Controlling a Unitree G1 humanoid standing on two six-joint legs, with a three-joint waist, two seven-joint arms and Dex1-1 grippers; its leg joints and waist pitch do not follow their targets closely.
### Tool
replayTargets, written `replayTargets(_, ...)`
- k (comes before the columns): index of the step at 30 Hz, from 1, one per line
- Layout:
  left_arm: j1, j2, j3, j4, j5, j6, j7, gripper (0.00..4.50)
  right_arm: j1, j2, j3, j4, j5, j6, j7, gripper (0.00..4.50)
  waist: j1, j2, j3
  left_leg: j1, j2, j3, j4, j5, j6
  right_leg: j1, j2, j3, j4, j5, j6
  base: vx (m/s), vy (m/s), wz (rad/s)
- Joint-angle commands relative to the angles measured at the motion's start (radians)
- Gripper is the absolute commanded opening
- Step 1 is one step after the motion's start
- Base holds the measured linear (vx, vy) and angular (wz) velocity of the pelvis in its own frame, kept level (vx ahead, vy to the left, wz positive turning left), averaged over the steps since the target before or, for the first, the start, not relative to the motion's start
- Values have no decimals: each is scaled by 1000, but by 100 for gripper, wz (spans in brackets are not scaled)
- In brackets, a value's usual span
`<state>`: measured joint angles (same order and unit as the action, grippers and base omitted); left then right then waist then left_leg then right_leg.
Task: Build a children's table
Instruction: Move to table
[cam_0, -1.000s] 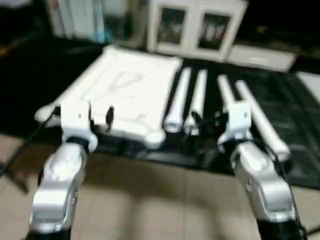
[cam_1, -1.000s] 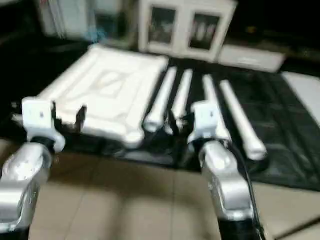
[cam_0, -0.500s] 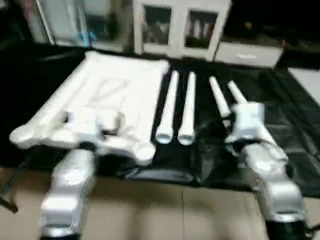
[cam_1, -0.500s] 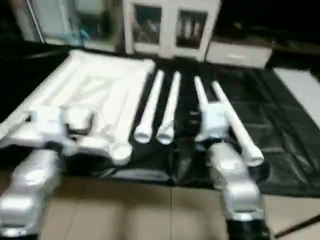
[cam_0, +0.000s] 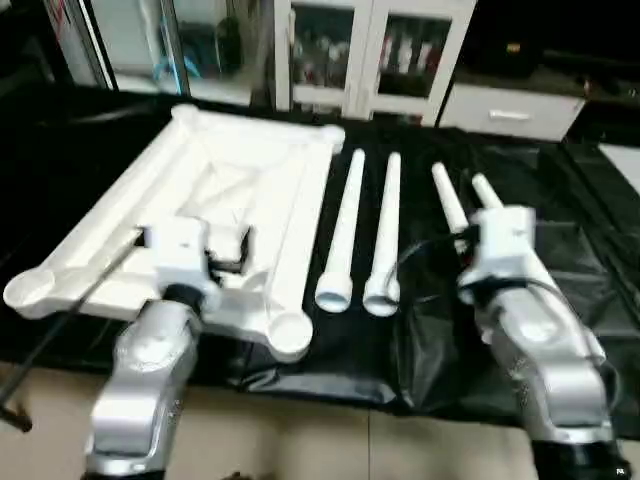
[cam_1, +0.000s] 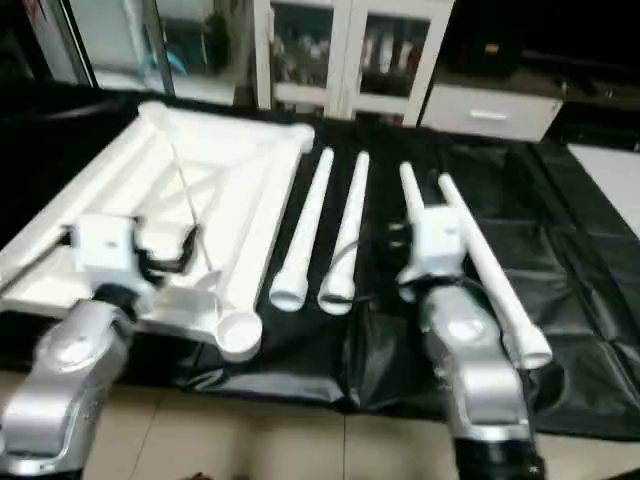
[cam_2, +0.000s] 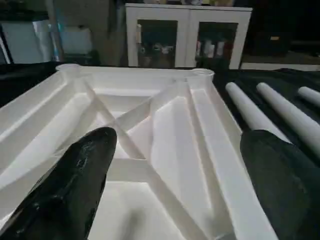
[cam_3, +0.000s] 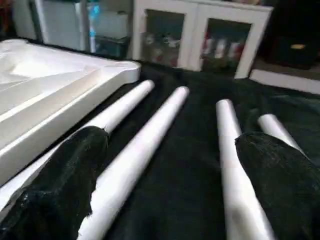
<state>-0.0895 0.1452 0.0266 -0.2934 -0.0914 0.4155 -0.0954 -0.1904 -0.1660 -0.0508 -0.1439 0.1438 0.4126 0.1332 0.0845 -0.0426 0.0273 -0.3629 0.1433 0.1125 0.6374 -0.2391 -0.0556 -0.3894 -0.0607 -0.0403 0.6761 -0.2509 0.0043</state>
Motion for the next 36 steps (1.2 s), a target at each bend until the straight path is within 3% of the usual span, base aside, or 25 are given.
replayTargets(1,-7,7,13,2,8,-1,-3,445,-2,6,13,-11,-5,13,0,450,0,15,-53,-5,50,-7,-60,238,49,60,-56,46,-60,415,-146,0,0,0)
replayTargets(2,-8,6,14,2,8,-2,-5,445,-1,5,15,-12,-2,14,0,450,-1,18,-53,-2,52,-7,-62,228,37,60,-56,44,-62,403,-158,0,0,0)
replayTargets(6,-10,6,14,0,1,-5,-18,445,5,6,14,-14,-10,13,-9,450,-6,30,-32,17,71,-2,-98,-126,-36,52,-63,40,-100,49,-183,0,0,0)
replayTargets(9,-13,8,10,1,-6,-5,-19,445,5,7,9,-12,-12,11,-11,450,-12,27,-16,22,70,3,-114,-328,-61,37,-66,46,-129,-237,-130,-80,34,2)
replayTargets(10,-13,9,11,1,-13,-3,-23,445,6,9,8,-13,-8,12,-9,450,-13,33,-15,23,69,1,-116,-362,-69,33,-70,48,-136,-298,-110,-61,21,-1)
replayTargets(11,-13,9,11,1,-14,-3,-24,445,6,10,8,-13,-7,13,-9,450,-14,29,-16,22,69,1,-116,-363,-70,32,-71,49,-140,-316,-93,-51,12,-2)
replayTargets(15,-21,11,27,10,-6,-12,-18,445,14,11,8,-14,-11,13,-19,450,-17,38,-20,14,67,1,-116,-324,-66,32,-70,51,-138,-273,-89,0,0,0)
replayTargets(16,-22,11,29,11,-4,-15,-16,445,15,11,8,-14,-13,12,-21,450,-19,35,-21,12,67,2,-114,-307,-63,33,-70,51,-138,-254,-93,0,0,0)
replayTargets(17,-26,12,32,15,-6,-12,-18,445,17,12,8,-15,-12,12,-21,450,-24,47,-25,46,72,31,-94,-304,-101,0,-49,72,-155,-269,-75,0,0,0)
replayTargets(18,-34,16,33,25,-11,-8,-24,445,20,14,6,-18,-10,11,-23,450,-27,43,-21,85,64,54,-92,-423,-135,-18,-8,63,-157,-374,-63,0,0,0)
replayTargets(20,-41,18,32,30,-13,-7,-27,445,21,15,4,-19,-10,11,-25,450,-33,39,-12,118,67,58,-97,-520,-122,-32,13,51,-163,-439,-62,21,4,-37)
replayTargets(21,-48,18,30,33,-13,-9,-29,445,22,15,1,-18,-12,11,-30,450,-42,45,-12,148,73,54,-109,-586,-93,-33,17,38,-162,-442,-76,39,11,-45)
replayTargets(23,-53,17,28,36,-13,-11,-29,445,22,16,-1,-18,-12,12,-32,450,-56,46,-7,158,89,44,-137,-633,-56,-15,6,20,-146,-416,-108,57,28,-65)
replayTargets(24,-55,17,27,38,-13,-13,-30,445,22,16,-1,-18,-11,12,-33,450,-62,45,-5,128,79,40,-144,-624,-29,17,-14,16,-147,-411,-120,63,34,-71)
replayTargets(25,-56,15,26,40,-12,-14,-31,445,21,16,0,-18,-12,11,-33,450,-61,23,-11,58,50,36,-136,-529,9,81,-48,23,-159,-443,-111,89,36,-67)
replayTargets(26,-60,14,25,42,-11,-14,-31,445,20,15,0,-17,-12,11,-34,450,-52,37,-22,44,38,41,-133,-448,20,107,-65,43,-171,-487,-102,109,19,-44)
replayTargets(27,-64,11,22,46,-10,-17,-31,445,17,13,1,-16,-13,10,-35,450,-52,28,-35,12,19,35,-108,-269,56,146,-82,62,-181,-521,-94,109,19,-44)
replayTargets(28,-65,9,22,49,-10,-19,-31,445,16,11,2,-16,-14,10,-34,450,-48,32,-41,12,14,35,-97,-202,70,151,-87,67,-183,-503,-111,115,8,-12)
replayTargets(29,-67,7,22,50,-9,-19,-31,445,14,10,2,-15,-15,10,-33,450,-53,24,-47,16,4,32,-86,-112,102,153,-74,70,-177,-407,-171,123,9,6)
replayTargets(31,-70,5,23,52,-9,-20,-29,445,11,7,4,-14,-15,10,-30,450,-59,35,-52,51,3,31,-93,5,161,136,-38,47,-146,-139,-317,132,11,9)
replayTargets(32,-70,4,23,53,-8,-21,-27,445,9,4,7,-14,-16,10,-26,450,-61,35,-54,59,2,29,-92,40,182,133,-30,42,-133,-61,-343,148,26,12)
replayTargets(33,-66,2,24,52,-7,-23,-23,445,6,-1,18,-16,-13,9,-11,450,-62,41,-61,71,1,20,-90,135,238,130,-18,29,-109,63,-369,148,26,12)
replayTargets(34,-66,2,24,52,-7,-23,-23,445,6,-1,18,-16,-13,9,-11,450,-67,46,-63,110,10,3,-88,237,309,96,-6,9,-86,129,-365,170,17,10)
replayTargets(35,-62,1,24,49,-6,-24,-21,445,4,-6,25,-18,-14,9,-2,450,-75,49,-64,164,22,-24,-79,334,381,49,-1,-7,-61,147,-337,202,-11,14)
replayTargets(36,-59,0,24,45,-4,-25,-18,445,3,-11,32,-21,-14,10,9,450,-84,33,-64,184,30,-38,-72,373,415,30,-3,-9,-53,150,-307,202,-11,14)
